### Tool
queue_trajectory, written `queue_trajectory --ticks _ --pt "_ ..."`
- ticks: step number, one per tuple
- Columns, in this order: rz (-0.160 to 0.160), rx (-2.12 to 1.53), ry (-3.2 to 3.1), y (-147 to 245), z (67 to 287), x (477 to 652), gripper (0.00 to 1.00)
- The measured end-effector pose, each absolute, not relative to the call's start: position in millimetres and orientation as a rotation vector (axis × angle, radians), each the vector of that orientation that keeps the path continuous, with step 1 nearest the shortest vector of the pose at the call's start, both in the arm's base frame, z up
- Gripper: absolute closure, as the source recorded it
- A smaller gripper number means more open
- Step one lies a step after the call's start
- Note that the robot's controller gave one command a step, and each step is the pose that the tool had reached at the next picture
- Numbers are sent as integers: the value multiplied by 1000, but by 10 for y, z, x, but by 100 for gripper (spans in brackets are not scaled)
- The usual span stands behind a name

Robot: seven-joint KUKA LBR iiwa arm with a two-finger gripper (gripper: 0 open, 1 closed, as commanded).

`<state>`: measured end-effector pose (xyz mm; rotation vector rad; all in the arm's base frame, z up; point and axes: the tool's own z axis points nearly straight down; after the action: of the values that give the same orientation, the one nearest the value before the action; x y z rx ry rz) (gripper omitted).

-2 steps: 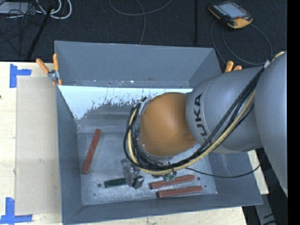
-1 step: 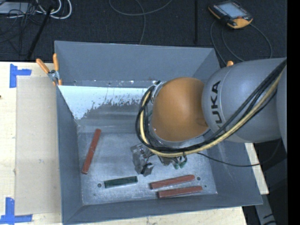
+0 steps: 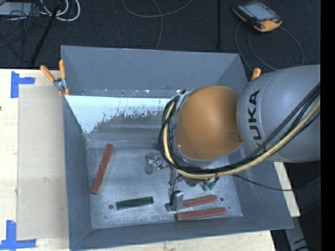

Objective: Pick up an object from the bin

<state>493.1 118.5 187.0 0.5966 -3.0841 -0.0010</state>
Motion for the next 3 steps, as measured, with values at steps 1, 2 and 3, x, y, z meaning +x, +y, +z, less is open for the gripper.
queue_trajectory --ticks 1,2,3 --pt "-1 594 -3084 1182 1870 4931 0" --pt "1 610 -3093 1289 1622 4960 0" --pt "0 617 -3080 1723 1146 5009 0"
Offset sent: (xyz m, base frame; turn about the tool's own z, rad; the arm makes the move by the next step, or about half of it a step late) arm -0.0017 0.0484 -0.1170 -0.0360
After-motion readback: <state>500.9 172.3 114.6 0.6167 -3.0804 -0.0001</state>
